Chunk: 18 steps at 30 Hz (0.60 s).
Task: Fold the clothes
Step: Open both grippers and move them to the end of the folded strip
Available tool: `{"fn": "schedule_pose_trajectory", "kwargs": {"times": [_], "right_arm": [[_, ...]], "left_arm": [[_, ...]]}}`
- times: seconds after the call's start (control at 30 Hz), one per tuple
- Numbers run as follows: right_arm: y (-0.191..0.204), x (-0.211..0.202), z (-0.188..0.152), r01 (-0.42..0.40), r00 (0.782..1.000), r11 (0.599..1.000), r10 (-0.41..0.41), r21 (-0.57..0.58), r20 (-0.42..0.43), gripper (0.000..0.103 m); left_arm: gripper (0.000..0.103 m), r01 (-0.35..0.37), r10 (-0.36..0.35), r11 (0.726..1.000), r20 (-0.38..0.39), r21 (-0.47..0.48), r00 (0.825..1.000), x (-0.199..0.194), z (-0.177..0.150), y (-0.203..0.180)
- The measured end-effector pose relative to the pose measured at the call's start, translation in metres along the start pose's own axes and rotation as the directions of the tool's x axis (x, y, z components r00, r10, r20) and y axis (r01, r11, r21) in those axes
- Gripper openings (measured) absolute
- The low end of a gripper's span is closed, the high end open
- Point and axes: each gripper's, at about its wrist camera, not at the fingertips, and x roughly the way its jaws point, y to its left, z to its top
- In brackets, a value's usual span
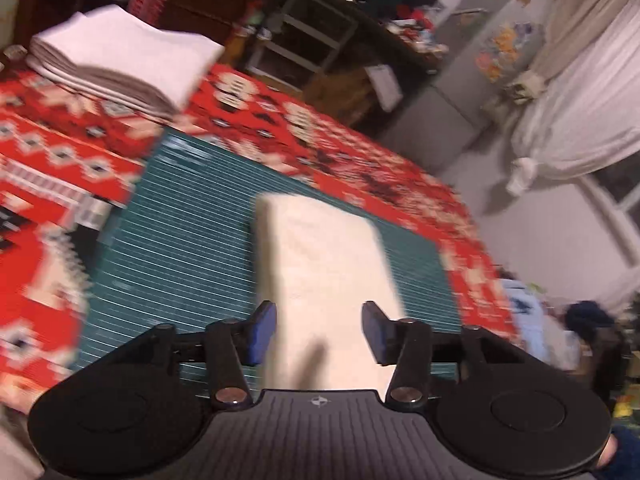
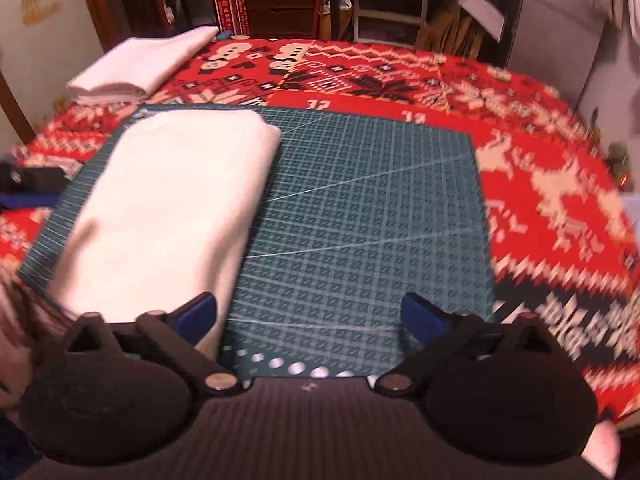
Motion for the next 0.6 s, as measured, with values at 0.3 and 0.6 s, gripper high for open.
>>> {"fn": "schedule_pose_trajectory", "kwargs": {"times": [0.3,0.6], "right_arm": [[-0.01,0.026,-0.001,0.113,0.99,0.993,-0.115,-0.037,-0.079,0.103],[-0.026,0.031,0.002,0.071,0.989,0.996,-0.063,0.056,-0.135,0.103]], "left_arm": [[0.066,0.059,-0.069,0.993,-0.1,-0.103,0.993,0.016,-0.007,0.027],[0.064,0.091,-0.102,0.988,-0.09,-0.124,0.991,0.02,-0.003,0.03]]}}
